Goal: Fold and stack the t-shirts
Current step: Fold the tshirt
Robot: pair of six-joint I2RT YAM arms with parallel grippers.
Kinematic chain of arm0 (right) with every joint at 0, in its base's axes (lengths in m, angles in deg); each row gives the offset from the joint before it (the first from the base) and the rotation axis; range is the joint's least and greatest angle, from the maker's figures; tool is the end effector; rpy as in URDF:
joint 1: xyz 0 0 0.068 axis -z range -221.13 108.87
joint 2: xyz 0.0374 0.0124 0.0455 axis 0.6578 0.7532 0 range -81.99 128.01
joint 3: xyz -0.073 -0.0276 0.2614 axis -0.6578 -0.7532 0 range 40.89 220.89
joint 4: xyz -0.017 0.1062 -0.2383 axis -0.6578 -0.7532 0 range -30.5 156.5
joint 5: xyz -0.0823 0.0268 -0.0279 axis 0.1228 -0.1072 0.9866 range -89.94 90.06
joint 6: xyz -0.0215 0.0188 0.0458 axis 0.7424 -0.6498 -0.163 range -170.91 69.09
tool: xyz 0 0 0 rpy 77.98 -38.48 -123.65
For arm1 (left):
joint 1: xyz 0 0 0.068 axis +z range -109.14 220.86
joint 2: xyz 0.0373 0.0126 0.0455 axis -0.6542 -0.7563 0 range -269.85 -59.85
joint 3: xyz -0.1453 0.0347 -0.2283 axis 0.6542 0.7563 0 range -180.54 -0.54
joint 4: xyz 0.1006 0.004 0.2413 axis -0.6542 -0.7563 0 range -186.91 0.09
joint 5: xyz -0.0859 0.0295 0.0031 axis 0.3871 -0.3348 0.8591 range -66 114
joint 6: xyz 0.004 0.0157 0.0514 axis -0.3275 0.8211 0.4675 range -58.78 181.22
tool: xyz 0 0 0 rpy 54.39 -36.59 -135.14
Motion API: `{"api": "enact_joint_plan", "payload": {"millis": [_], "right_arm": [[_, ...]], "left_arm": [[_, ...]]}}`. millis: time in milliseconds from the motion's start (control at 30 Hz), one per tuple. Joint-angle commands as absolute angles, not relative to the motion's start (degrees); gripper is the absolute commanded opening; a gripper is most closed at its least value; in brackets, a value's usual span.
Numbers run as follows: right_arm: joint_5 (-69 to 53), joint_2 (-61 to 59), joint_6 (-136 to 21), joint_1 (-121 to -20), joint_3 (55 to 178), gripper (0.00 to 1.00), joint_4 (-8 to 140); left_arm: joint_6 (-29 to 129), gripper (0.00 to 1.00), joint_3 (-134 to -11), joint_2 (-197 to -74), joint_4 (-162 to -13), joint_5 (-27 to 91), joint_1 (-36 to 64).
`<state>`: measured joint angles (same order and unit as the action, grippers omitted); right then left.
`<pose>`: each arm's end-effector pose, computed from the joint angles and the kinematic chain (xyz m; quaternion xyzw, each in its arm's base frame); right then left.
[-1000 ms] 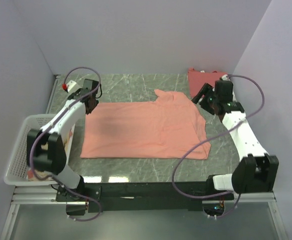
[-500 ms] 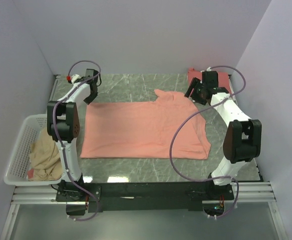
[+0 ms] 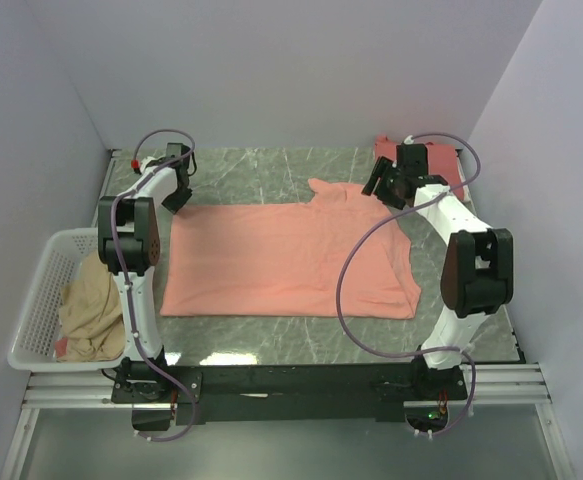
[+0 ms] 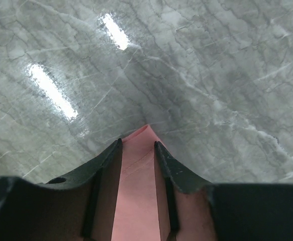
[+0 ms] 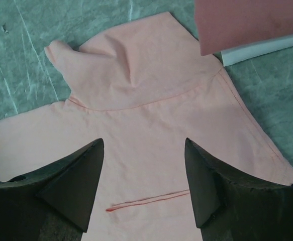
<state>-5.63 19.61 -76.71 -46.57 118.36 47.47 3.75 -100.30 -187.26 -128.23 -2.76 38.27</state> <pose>0.3989 0.0415 0.2517 0.1426 0.9055 0.1508 0.3701 0.4685 -0.0051 0.1660 -0.4812 0.8223 0.0946 0.2886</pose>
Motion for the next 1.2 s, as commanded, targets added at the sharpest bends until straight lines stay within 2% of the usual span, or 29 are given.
{"api": "enact_joint_plan", "payload": {"millis": [0,367,1033,1167], "right_arm": [[-6.09,20.84,-75.7,-47.11,119.9,0.72,50.15],[-7.06,22.86,-75.96,-47.29,119.99,0.7,51.47],[-7.59,24.27,-76.05,-47.37,119.9,0.7,52.52],[-7.5,25.06,-75.61,-47.29,120.61,0.7,52.09]], "left_arm": [[3.83,0.37,-102.93,-188.25,-128.31,-2.45,38.31],[4.09,0.37,-104.24,-187.2,-128.58,-4.56,38.22],[2.43,0.37,-112.16,-193.88,-136.22,-7.64,36.9],[1.81,0.32,-112.24,-194.23,-136.58,-7.29,36.9]]}}
